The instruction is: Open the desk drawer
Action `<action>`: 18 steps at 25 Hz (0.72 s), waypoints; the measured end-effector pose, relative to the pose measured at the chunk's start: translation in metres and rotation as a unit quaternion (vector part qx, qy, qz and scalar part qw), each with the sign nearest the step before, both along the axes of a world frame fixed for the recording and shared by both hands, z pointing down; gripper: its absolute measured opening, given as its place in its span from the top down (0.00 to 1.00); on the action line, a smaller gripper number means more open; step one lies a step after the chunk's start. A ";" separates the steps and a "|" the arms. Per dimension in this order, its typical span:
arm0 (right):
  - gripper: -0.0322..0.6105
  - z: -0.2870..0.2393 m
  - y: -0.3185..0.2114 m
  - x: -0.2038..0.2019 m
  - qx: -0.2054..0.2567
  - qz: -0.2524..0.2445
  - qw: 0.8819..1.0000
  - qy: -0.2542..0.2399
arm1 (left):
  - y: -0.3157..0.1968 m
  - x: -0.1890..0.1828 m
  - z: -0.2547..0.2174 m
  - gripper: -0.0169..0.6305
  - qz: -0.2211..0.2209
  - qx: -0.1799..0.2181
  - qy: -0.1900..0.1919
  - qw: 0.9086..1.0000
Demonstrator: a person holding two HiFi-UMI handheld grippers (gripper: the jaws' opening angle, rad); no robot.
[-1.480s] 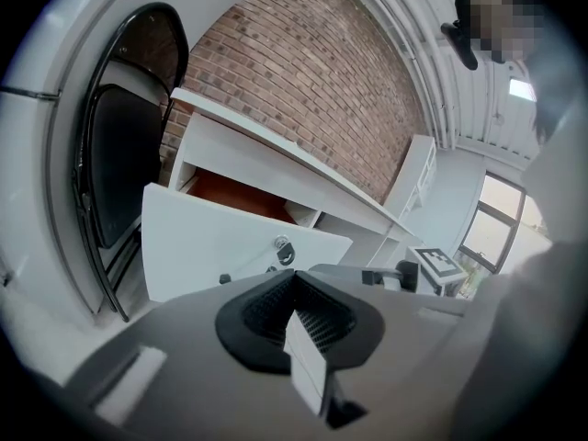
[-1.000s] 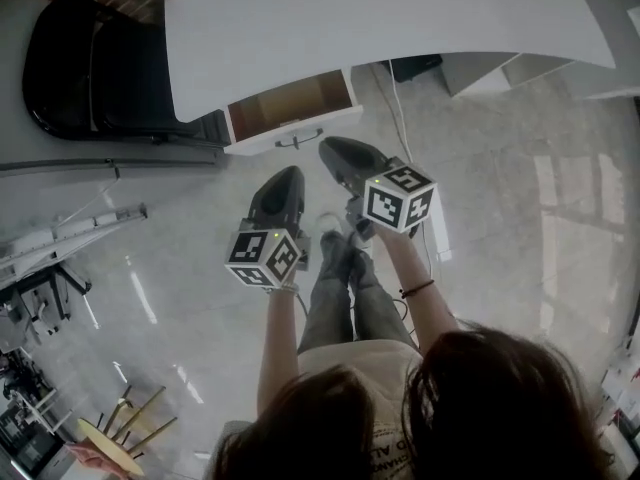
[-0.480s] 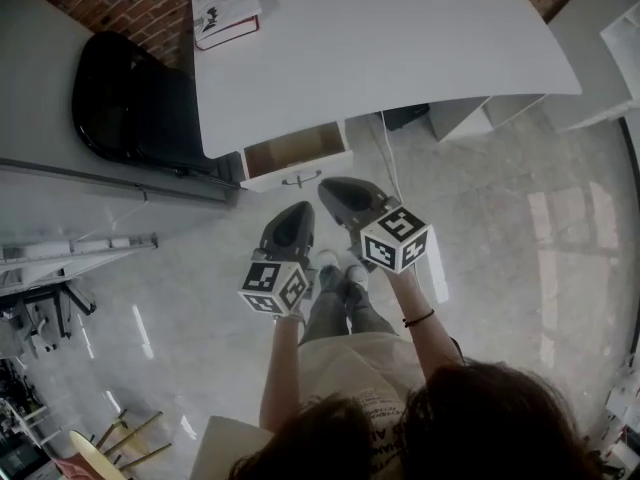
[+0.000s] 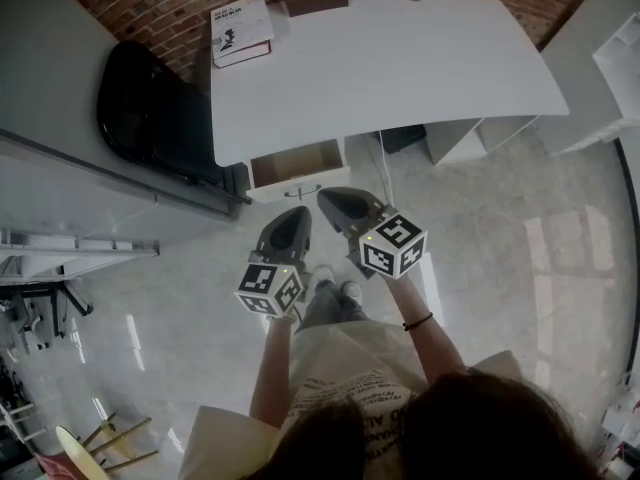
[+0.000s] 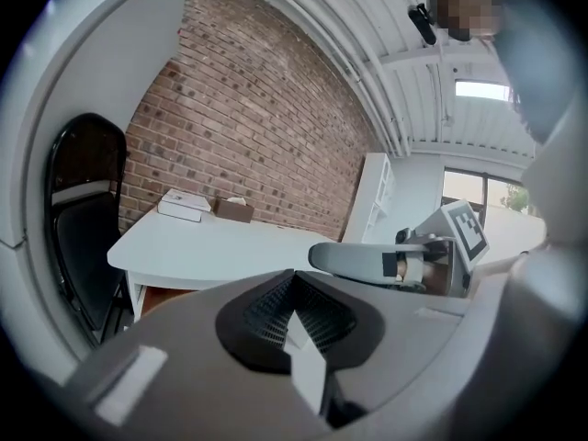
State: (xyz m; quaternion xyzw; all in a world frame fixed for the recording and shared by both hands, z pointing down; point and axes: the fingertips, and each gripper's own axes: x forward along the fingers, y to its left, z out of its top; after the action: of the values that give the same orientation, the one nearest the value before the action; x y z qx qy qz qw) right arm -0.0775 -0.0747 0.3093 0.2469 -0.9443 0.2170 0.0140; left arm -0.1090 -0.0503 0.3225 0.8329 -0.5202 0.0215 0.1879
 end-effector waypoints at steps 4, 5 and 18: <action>0.94 -0.011 0.005 0.001 0.011 -0.004 1.000 0.003 | 0.003 0.000 -0.014 0.97 0.001 0.014 -0.001 1.000; 0.94 -0.014 0.007 0.001 0.013 -0.004 1.000 0.003 | 0.003 -0.001 -0.018 0.98 0.000 0.017 -0.002 1.000; 0.95 -0.040 0.023 -0.002 0.067 -0.004 0.998 0.012 | 0.015 -0.005 -0.042 0.98 0.003 0.048 -0.016 0.999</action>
State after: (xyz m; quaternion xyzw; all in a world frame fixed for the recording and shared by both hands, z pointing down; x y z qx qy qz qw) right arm -0.0790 -0.0519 0.2689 0.2463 -0.9574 0.1506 0.0100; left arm -0.1144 -0.0357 0.2807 0.8420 -0.5210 0.0108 0.1394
